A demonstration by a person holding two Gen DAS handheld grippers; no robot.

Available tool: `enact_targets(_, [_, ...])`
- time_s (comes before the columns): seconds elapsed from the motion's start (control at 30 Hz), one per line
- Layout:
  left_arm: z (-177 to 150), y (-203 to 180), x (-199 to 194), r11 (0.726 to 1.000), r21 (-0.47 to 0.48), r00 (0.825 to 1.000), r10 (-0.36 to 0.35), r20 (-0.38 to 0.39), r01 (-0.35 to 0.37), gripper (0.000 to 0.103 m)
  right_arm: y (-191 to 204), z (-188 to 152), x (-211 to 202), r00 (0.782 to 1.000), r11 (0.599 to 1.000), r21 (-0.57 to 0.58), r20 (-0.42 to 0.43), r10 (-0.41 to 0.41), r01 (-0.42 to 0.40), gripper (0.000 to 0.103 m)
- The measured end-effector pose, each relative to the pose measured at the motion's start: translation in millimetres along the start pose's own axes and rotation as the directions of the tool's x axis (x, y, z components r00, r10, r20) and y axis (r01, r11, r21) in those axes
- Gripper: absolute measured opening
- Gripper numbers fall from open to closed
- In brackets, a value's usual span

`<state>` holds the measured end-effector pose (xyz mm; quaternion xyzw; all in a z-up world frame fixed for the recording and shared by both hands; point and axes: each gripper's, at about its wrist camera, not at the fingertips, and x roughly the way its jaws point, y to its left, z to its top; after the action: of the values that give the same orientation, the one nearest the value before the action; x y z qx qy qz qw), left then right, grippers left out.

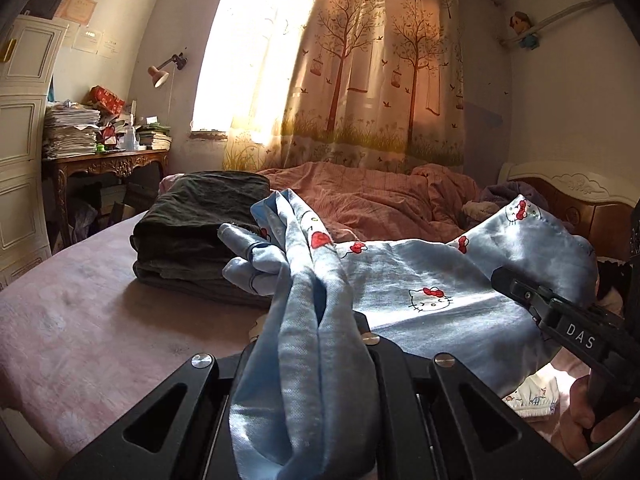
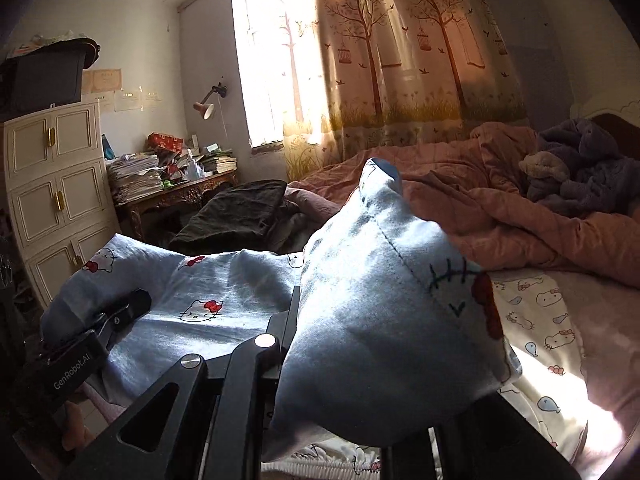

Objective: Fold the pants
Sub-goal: 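Lift the folded light-blue pants with both tools and carry it toward the clothes stack, then lower the folded pants onto the dark clothes stack and open both tools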

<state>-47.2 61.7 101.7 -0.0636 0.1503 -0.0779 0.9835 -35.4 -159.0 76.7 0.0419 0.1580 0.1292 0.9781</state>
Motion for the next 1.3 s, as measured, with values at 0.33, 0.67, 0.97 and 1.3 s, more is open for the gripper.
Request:
enact_targets(0.33, [87,44,-5,0.999,-0.029,0.990,0.020,0.139,-0.016,0.005,58,91,-2,0.984,0.999,-0.041,0.173,0.040,-0.034,0.014])
enact_targets(0.67, [172,111,78,0.971,0.139,0.932,0.139,0.336,-0.195,0.006,122,188,115,0.954,0.998,-0.017,0.293,0.057,-0.055,0.014])
enact_targets(0.97, [147,200,214,0.964,0.168,0.949,0.158,0.274,-0.208,0.005,183,149,287,0.976,0.992,-0.123,0.220,0.006,0.021,0.014])
enact_targets(1.3, [51,222,306,0.924,0.246,0.956,0.273,0.112,-0.292,0.009,148,48,427,1.000,0.995,-0.100,0.005,-0.023,0.023,0.016])
